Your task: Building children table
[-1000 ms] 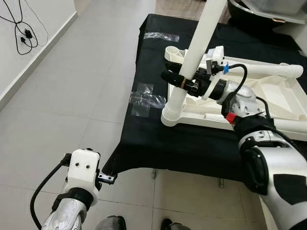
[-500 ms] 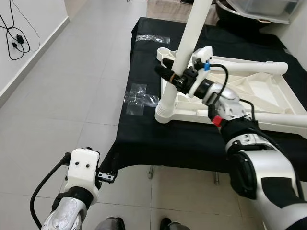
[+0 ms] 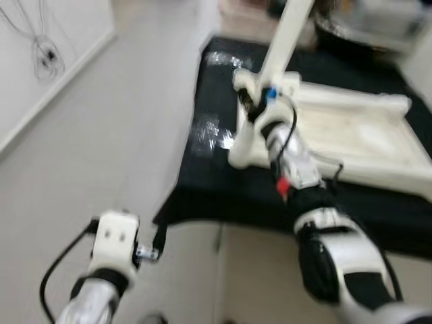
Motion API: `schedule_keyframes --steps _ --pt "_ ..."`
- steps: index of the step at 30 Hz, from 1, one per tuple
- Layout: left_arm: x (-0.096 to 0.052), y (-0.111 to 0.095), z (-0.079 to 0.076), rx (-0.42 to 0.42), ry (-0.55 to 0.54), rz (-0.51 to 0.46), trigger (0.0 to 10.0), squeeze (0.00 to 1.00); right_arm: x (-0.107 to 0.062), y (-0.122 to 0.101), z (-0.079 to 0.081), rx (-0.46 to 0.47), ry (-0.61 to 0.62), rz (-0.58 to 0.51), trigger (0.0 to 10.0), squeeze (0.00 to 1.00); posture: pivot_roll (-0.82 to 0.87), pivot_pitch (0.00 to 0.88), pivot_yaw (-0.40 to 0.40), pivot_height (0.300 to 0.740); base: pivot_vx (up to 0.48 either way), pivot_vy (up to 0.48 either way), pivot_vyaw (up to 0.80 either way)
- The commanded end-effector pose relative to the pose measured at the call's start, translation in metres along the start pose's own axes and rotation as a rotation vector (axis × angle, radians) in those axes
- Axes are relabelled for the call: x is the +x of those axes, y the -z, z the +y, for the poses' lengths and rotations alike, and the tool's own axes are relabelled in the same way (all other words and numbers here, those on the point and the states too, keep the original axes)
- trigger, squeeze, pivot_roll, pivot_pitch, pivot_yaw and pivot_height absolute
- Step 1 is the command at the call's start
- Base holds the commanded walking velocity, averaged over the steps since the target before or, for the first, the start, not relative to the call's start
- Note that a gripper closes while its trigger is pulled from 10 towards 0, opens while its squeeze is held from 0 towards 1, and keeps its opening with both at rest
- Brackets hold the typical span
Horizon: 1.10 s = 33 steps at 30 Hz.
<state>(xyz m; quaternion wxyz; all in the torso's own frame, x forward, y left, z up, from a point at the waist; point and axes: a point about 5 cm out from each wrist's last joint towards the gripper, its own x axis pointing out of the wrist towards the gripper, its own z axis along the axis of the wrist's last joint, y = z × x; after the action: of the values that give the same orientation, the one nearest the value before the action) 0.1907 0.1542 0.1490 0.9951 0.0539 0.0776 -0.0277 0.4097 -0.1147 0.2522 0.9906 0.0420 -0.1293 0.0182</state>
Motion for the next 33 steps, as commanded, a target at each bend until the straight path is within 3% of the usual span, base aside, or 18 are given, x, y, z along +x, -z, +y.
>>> schedule_keyframes --steps 1,4,5,6,9,14,19,20,26,28,30,32,33 --pt "0.001 0.002 -0.004 -0.001 0.015 0.006 10.0 0.0 -0.018 0.05 -0.005 0.036 0.103 0.209 10.0 0.0 0.17 0.199 -0.109 0.74 0.0 0.0 0.0" --pt "0.001 0.002 -0.004 -0.001 0.015 0.005 10.0 0.0 -0.017 0.05 -0.001 0.04 0.157 0.221 10.0 0.0 0.17 0.194 -0.11 0.74 0.0 0.0 0.0" --pt "0.002 0.002 -0.004 -0.002 0.014 0.003 10.0 0.0 -0.017 0.05 0.001 0.055 0.197 0.225 10.0 0.0 0.17 0.194 -0.11 0.74 0.0 0.0 0.0" --pt "0.002 0.002 -0.003 -0.002 0.013 -0.001 10.0 0.0 -0.019 0.052 0.008 0.083 0.319 0.257 10.0 0.0 0.17 0.194 -0.112 0.74 0.0 0.0 0.0" --pt "0.004 0.001 -0.003 -0.003 0.013 -0.003 10.0 0.0 -0.022 0.053 0.015 0.05 0.398 0.282 10.0 0.0 0.17 0.197 -0.112 0.74 0.0 0.0 0.0" --pt "0.005 0.001 -0.004 -0.003 0.012 -0.007 10.0 0.0 -0.023 0.053 0.028 -0.007 0.431 0.292 10.0 0.0 0.17 0.198 -0.115 0.74 0.0 0.0 0.0" --pt "0.005 0.0 -0.005 -0.004 0.01 -0.01 10.0 0.0 -0.027 0.057 0.026 -0.1 0.569 0.368 10.0 0.0 0.17 0.201 -0.123 0.74 0.0 0.0 0.0" --pt "0.005 0.0 -0.005 -0.006 0.007 -0.011 10.0 0.0 -0.03 0.056 0.024 -0.111 0.654 0.365 10.0 0.0 0.17 0.202 -0.127 0.74 0.0 0.0 0.0" --pt "0.006 0.001 -0.005 -0.01 0.007 -0.011 10.0 0.0 -0.036 0.062 0.022 -0.063 0.748 0.417 10.0 0.0 0.16 0.205 -0.125 0.74 0.0 0.0 0.0" --pt "0.006 0.001 -0.005 -0.01 0.007 -0.011 10.0 0.0 -0.036 0.062 0.022 -0.063 0.748 0.417 10.0 0.0 0.16 0.205 -0.125 0.74 0.0 0.0 0.0" --pt "0.006 0.001 -0.006 -0.012 0.01 -0.012 10.0 0.0 -0.036 0.067 0.032 -0.032 0.62 0.426 10.0 0.0 0.16 0.205 -0.125 0.74 0.0 0.0 0.0" --pt "0.007 0.002 -0.006 -0.012 0.01 -0.01 10.0 0.0 -0.038 0.071 0.033 -0.071 0.601 0.441 10.0 0.0 0.16 0.205 -0.124 0.74 0.0 0.0 0.0" --pt "0.007 0.002 -0.006 -0.012 0.011 -0.01 10.0 0.0 -0.039 0.074 0.035 -0.037 0.568 0.461 10.0 0.0 0.16 0.206 -0.125 0.74 0.0 0.0 0.0"
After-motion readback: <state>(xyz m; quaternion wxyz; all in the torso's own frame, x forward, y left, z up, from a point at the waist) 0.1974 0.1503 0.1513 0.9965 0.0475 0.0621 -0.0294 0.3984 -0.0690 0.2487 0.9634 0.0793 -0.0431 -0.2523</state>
